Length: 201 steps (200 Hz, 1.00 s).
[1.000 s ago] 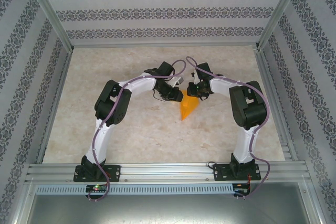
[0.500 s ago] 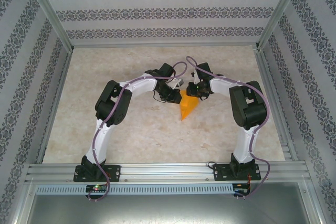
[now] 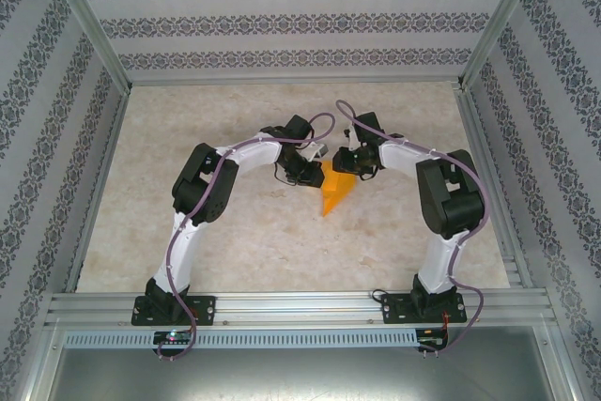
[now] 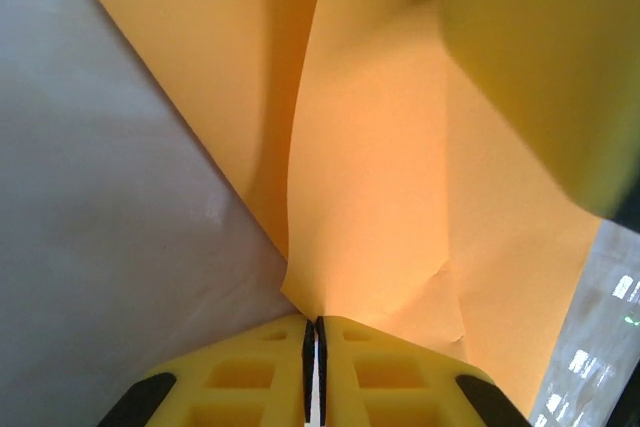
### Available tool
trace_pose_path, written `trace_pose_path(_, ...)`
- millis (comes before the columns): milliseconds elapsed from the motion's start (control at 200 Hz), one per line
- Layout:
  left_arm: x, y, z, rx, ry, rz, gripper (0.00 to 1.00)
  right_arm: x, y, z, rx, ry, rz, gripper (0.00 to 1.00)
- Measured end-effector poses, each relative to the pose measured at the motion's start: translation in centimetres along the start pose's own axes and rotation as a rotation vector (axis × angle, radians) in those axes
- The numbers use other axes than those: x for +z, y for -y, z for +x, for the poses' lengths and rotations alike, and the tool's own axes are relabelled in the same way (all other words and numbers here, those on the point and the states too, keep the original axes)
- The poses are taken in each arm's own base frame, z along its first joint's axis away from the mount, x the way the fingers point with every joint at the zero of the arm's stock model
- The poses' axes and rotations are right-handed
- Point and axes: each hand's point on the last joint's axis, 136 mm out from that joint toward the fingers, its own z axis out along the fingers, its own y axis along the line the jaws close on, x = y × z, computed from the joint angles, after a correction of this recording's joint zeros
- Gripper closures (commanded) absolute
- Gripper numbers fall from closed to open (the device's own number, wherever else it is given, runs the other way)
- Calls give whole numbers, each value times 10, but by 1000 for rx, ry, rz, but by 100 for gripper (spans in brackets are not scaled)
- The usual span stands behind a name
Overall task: Fold a paper plane with a square sheet of paper (pick it up from the middle)
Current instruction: Fourth fold the wing at the center of the table.
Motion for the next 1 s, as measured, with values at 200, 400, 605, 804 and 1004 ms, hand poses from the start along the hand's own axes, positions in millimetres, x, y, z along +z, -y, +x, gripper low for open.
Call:
trace_pose_path(200,0,1,0,0,-1,7,85,-26,-8,9,7,38,-36,76)
trace_pose_path(400,0,4,0,2,-2,23,85,-22,-20,19,67,14,-129,86)
trace_pose_path(605,0,7,-1,5,0,39,85,0,-21,24,112,-27,-175,88)
trace_pose_path(804,3,7,-3,3,1,43,85,16,-13,31,140,-61,-165,90)
trace_pose_path(1004,2,8,-6,6,7,48,81,17,-8,30,147,-60,-150,91)
